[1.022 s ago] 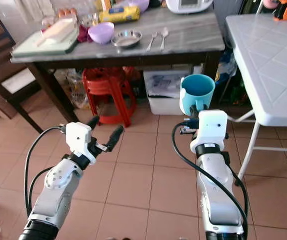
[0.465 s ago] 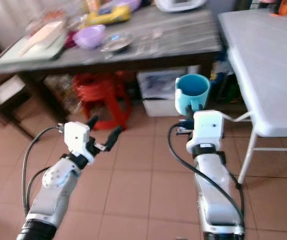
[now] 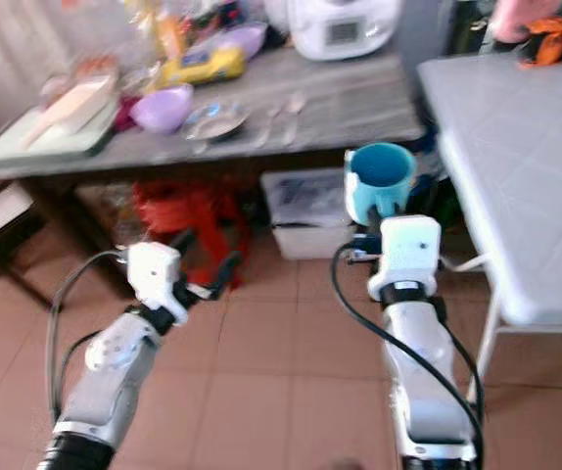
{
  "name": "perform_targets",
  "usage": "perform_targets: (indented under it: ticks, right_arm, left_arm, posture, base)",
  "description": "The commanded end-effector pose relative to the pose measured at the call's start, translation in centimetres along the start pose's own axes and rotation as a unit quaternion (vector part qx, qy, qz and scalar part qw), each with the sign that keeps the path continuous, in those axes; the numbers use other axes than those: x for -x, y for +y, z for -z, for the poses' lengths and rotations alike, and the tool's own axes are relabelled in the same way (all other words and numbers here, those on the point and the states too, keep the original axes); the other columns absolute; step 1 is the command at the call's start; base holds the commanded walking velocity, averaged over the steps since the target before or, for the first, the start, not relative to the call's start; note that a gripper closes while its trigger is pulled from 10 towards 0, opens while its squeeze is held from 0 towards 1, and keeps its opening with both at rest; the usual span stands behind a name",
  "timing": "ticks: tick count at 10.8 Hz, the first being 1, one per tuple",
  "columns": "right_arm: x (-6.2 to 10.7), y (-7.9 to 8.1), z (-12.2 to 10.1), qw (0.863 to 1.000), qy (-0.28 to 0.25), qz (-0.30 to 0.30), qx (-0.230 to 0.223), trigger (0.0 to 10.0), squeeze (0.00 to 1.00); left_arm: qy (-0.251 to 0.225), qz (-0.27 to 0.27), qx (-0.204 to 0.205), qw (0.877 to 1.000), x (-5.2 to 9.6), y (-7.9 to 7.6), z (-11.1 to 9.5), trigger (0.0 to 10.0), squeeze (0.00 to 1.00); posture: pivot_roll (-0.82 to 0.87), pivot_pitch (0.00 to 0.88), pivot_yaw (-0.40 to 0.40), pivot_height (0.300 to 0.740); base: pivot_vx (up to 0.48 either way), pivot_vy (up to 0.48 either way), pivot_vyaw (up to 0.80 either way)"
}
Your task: Setting the table
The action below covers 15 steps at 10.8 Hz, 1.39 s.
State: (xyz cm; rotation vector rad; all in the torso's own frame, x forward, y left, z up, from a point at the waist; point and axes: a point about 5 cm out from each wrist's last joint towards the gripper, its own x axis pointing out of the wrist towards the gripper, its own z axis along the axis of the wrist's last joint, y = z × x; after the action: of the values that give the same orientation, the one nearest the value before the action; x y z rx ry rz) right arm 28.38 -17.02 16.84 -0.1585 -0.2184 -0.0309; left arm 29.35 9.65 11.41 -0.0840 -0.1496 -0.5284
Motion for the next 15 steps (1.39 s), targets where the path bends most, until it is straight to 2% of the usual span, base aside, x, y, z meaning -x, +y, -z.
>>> perform_targets:
  ticks: [1, 8, 13, 15]
  right_arm:
    - [-0.1, 0.2, -0.7, 1.000, -0.014, -0.002, -0.004, 10.0, 0.00]
    - [-0.3, 0.2, -1.2, 1.000, -0.023, -0.008, 0.001, 10.0, 0.00]
    - [-0.2, 0.2, -2.1, 0.999, -0.037, -0.008, 0.010, 10.0, 0.00]
    - [-0.4, 0.3, -2.2, 0.999, -0.036, -0.006, 0.005, 10.0, 0.00]
  left_arm:
    - [0.003, -0.003, -0.008, 1.000, 0.2, 0.5, -0.1, 10.0, 0.00]
    - [-0.018, -0.009, -0.009, 1.000, -0.9, 0.6, -1.2, 10.0, 0.00]
    - [-0.025, -0.008, -0.005, 1.000, -0.9, 0.2, -1.4, 10.0, 0.00]
    - [-0.024, -0.005, -0.003, 1.000, -0.7, 0.0, -1.3, 10.0, 0.00]
  posture:
    - [-0.13, 0.102, 0.157, 0.740]
    - [-0.14, 0.090, 0.149, 0.740]
    - [-0.14, 0.089, 0.139, 0.740]
    - [-0.14, 0.089, 0.137, 0.740]
  base:
    - [0.480, 0.000, 0.40]
    - [0.437, 0.000, 0.48]
    - [0.352, 0.000, 0.00]
    - [0.339, 0.000, -0.74]
